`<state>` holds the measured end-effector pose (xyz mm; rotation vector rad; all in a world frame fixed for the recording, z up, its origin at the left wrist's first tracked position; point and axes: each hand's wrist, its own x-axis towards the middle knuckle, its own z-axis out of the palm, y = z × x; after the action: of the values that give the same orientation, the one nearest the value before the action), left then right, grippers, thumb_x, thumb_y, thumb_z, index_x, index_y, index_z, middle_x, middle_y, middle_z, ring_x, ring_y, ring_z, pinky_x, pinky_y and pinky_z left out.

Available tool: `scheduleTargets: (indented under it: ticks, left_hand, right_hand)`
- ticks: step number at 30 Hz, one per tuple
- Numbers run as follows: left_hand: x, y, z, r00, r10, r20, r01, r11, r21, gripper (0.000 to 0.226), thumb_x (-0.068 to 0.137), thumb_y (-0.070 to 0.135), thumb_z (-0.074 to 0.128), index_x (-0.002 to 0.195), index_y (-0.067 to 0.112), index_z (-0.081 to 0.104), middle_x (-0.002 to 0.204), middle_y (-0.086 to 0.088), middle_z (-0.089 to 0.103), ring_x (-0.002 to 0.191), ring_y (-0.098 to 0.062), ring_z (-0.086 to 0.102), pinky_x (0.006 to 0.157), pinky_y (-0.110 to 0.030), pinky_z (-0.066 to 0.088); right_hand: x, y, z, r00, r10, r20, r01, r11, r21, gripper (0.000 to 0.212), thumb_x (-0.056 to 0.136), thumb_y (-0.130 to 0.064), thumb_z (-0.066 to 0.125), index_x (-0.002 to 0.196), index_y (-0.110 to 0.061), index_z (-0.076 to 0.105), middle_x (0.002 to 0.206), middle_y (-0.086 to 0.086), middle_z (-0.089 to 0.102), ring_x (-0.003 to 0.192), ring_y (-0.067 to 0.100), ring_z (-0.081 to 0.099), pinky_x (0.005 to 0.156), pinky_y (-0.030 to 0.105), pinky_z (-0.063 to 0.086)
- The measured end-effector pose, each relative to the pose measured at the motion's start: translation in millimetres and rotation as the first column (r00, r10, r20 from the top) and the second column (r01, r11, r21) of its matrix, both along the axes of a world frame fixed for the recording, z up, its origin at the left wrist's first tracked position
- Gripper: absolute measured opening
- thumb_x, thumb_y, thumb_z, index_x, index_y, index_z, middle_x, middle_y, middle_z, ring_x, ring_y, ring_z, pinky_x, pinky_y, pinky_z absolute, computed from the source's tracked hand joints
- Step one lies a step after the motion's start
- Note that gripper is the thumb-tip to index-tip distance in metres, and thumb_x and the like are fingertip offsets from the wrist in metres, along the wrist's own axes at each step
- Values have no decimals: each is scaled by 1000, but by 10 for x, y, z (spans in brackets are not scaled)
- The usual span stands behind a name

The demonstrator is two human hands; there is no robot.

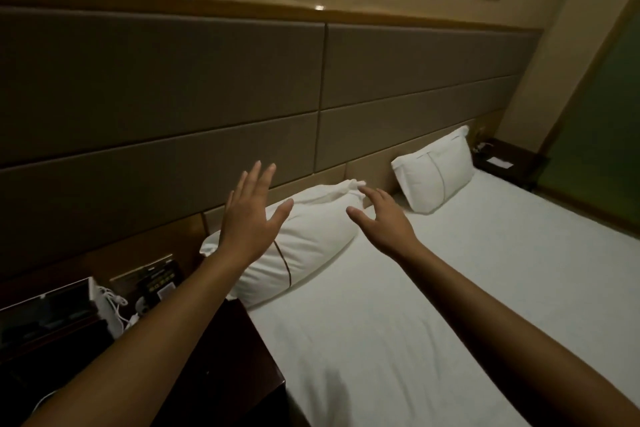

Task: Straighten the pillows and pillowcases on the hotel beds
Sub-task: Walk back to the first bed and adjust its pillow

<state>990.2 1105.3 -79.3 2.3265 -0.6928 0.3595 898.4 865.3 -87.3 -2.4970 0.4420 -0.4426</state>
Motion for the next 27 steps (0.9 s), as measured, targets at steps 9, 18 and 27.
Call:
scheduleTargets:
  ticks: [9, 18, 27]
  left_hand:
    - [2414, -1265, -1362, 959, 58, -279, -102, 984, -148, 73, 92, 64, 49, 154, 44, 17, 167, 10, 14, 152, -20, 20, 117, -47, 32]
    - [3240, -1347, -3044, 795, 350, -496, -407, 913, -8, 52, 91, 65, 45, 65, 20, 53, 61, 5, 57, 62, -21, 58, 58, -30, 45]
    - [3333, -272, -3751, 47, 445, -894, -81, 894, 441, 95, 67, 82, 63, 135, 16, 57, 127, -2, 66, 106, -16, 64, 87, -16, 47]
  right_hand:
    - [3078, -1378, -1843, 953, -96, -286, 119, 991, 64, 66, 92, -60, 53, 146, -21, 46, 145, 10, 54, 129, 32, 54, 101, 43, 45]
    - [4861, -2432, -3028, 875, -164, -456, 307, 916, 260, 75, 92, -67, 42, 131, -4, 55, 114, 18, 71, 97, 34, 72, 92, 47, 57]
    - [5602, -2372, -3455, 687, 41, -726, 542, 636, 549, 75, 94, -71, 37, 98, 0, 62, 76, 20, 74, 60, 30, 71, 45, 29, 54]
